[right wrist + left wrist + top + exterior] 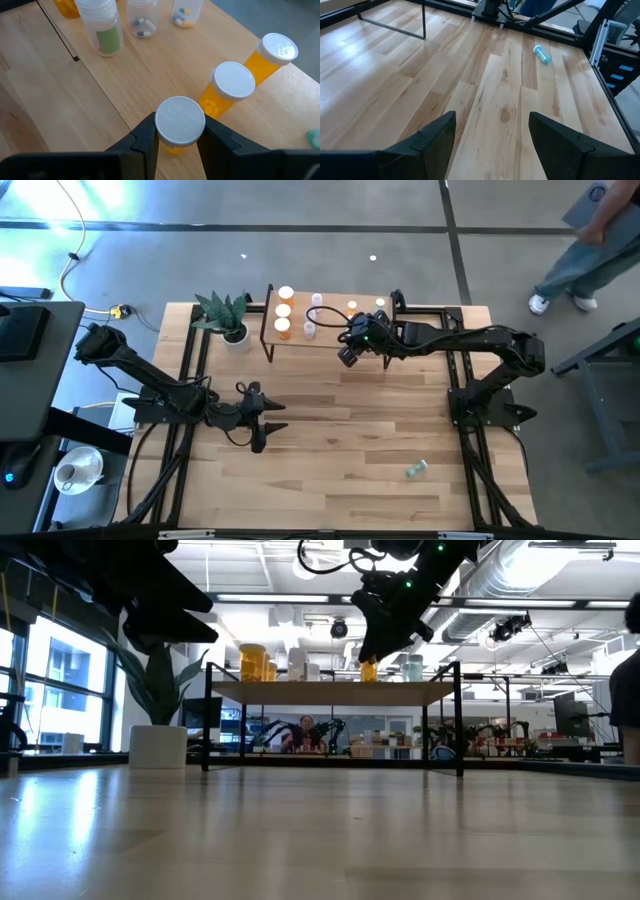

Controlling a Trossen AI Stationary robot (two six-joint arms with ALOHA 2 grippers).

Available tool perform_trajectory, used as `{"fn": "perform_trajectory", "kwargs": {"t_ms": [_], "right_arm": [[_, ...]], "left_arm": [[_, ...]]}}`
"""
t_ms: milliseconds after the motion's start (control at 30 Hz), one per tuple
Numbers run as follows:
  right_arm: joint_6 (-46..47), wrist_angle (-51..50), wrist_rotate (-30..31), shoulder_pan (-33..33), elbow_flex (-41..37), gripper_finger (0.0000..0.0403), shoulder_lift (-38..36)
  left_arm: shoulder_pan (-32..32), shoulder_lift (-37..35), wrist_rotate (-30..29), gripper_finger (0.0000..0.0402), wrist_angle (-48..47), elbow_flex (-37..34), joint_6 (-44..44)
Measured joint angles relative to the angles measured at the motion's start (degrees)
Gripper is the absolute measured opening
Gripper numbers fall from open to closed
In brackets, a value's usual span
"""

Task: Pick and place medicine bottles onto shelf by color
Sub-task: Put the small orange pill bottle aligned with the other small orange pill bottles on the shelf

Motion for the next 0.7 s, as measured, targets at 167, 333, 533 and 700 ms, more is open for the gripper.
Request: {"fn": "perform_trajectory", "kwargs": {"t_ms": [167,333,533,700], "right_arm": [[0.2,-0.1,0.9,0.0,0.0,0.0114,0.0],[0.2,-0.1,1.0,0.0,0.0,0.0138,0.0],[0.2,-0.1,2.9,0.0,0.0,0.0159,0.0],[-0.2,0.0,3.1,0.0,0.0,0.0163,0.0]], "left_arm": [[0.0,0.0,0.0,0.0241,0.0,0.0,0.0],[0.0,0.0,0.0,0.0241,0.0,0.0,0.0],[0.0,0.0,0.0,0.0241,-0.1,0.0,0.0],[0.0,0.0,0.0,0.0241,-0.1,0.0,0.0]]}}
